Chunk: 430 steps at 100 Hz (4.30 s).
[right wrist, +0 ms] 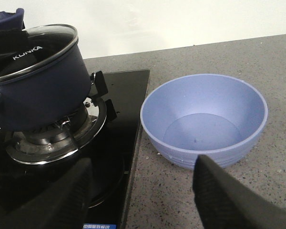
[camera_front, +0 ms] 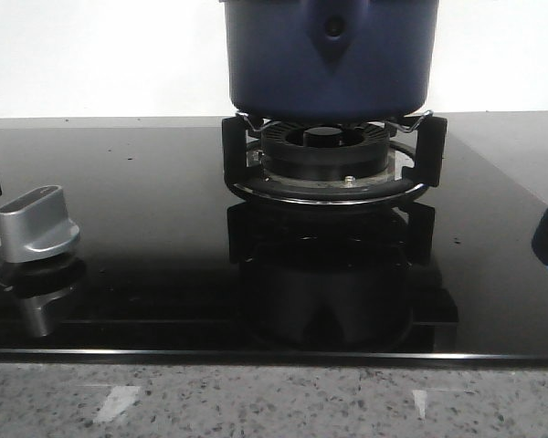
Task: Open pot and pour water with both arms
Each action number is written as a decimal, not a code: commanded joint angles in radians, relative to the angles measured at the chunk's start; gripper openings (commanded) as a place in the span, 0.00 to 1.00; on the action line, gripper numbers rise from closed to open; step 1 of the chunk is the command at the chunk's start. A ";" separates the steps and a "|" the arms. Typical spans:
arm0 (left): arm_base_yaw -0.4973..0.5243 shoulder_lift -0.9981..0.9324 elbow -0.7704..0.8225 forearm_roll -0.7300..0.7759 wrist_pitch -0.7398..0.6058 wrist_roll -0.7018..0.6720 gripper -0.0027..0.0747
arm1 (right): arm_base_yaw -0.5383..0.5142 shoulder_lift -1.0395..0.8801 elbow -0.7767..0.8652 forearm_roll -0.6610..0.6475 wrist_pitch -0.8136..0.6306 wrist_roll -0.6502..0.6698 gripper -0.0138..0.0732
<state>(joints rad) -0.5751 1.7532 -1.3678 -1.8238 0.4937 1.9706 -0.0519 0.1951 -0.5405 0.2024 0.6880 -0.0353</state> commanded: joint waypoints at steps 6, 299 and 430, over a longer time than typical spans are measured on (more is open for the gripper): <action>-0.008 -0.038 -0.023 -0.047 0.016 0.015 0.64 | 0.000 0.023 -0.024 -0.003 -0.076 -0.011 0.63; 0.140 -0.170 -0.115 0.254 0.252 -0.402 0.49 | 0.000 0.023 -0.024 -0.003 -0.014 -0.011 0.63; 0.354 -0.535 0.248 0.170 0.321 -0.402 0.50 | -0.149 0.785 -0.699 -0.216 0.316 0.315 0.63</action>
<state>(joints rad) -0.2252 1.2519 -1.0898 -1.5534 0.8064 1.5658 -0.1652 0.9260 -1.2031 0.0081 1.0604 0.2541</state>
